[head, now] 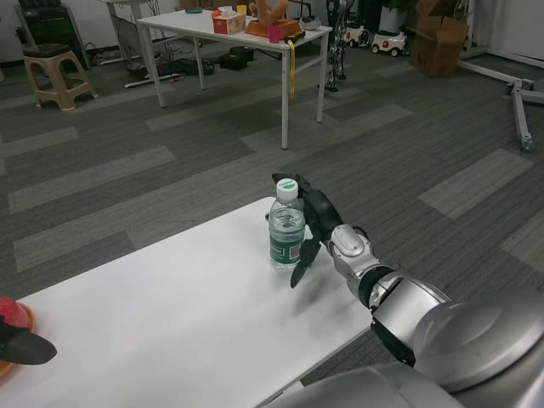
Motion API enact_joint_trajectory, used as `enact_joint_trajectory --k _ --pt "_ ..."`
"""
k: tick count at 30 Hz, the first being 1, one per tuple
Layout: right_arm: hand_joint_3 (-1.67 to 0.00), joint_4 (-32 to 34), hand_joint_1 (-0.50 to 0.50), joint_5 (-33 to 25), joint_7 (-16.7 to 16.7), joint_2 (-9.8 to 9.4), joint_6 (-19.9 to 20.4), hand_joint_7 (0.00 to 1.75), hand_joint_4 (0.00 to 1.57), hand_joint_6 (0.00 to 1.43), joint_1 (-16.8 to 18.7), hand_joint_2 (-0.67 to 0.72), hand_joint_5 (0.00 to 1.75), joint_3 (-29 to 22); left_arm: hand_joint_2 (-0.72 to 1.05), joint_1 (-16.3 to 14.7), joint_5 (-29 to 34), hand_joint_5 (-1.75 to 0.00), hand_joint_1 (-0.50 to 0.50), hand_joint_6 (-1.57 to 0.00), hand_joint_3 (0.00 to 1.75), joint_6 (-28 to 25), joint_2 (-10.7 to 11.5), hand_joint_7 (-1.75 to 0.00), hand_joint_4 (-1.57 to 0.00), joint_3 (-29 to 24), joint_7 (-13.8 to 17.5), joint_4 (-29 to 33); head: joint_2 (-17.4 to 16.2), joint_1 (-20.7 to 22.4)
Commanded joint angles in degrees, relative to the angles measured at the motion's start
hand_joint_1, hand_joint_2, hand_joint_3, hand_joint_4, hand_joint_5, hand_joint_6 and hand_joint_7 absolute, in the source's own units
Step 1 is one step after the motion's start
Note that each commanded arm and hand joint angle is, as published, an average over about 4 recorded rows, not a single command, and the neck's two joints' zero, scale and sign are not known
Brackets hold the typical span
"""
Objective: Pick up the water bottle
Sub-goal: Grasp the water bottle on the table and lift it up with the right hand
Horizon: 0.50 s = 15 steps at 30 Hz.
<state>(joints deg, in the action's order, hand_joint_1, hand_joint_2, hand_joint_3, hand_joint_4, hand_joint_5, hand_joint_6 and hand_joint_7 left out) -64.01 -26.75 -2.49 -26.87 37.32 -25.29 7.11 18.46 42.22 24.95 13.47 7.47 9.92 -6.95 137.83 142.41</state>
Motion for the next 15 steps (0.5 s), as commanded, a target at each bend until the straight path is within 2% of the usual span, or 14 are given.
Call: enact_joint_trajectory --k 1,4,8,11,15 --pt "0.0 0.29 -0.33 0.03 2.05 0.63 1.09 1.5 1.57 0.83 -0.25 0.03 1.41 -0.08 -0.55 -0.53 0.32 -0.1 -0.43 0.0 0.09 -0.03 -0.28 0.0 0.0 0.0 0.1 -0.3 -0.01 0.11" --pt "-0.06 0.27 -0.3 0.03 2.49 0.67 1.17 1.59 1.57 0.99 -0.14 -0.11 1.53 0.03 -0.55 -0.53 0.32 -0.1 -0.43 0.0 0.09 -0.03 -0.28 0.0 0.0 0.0 0.1 -0.34 -0.02 0.27" --pt "-0.16 0.21 -0.28 0.03 2.51 0.67 1.17 1.61 1.57 1.01 0.0 -0.27 1.6 0.19 -0.55 -0.53 0.32 -0.1 -0.43 0.0 0.09 0.02 -0.28 0.0 0.0 0.0 0.1 -0.27 -0.03 0.22" --pt "-0.34 0.18 -0.27 0.06 2.29 0.67 1.11 1.64 1.56 1.06 0.22 -0.37 1.65 0.74 -0.55 -0.53 0.32 -0.1 -0.43 0.0 0.09 0.02 -0.28 0.0 0.0 0.0 0.1 -0.27 -0.11 0.13" --pt "-0.58 0.05 -0.21 0.19 2.16 0.63 1.02 1.68 1.57 1.28 0.19 -0.41 1.65 2.01 -0.55 -0.53 0.32 -0.1 -0.43 0.0 0.09 0.02 -0.33 0.0 0.0 0.07 0.1 -0.32 -0.09 0.3"
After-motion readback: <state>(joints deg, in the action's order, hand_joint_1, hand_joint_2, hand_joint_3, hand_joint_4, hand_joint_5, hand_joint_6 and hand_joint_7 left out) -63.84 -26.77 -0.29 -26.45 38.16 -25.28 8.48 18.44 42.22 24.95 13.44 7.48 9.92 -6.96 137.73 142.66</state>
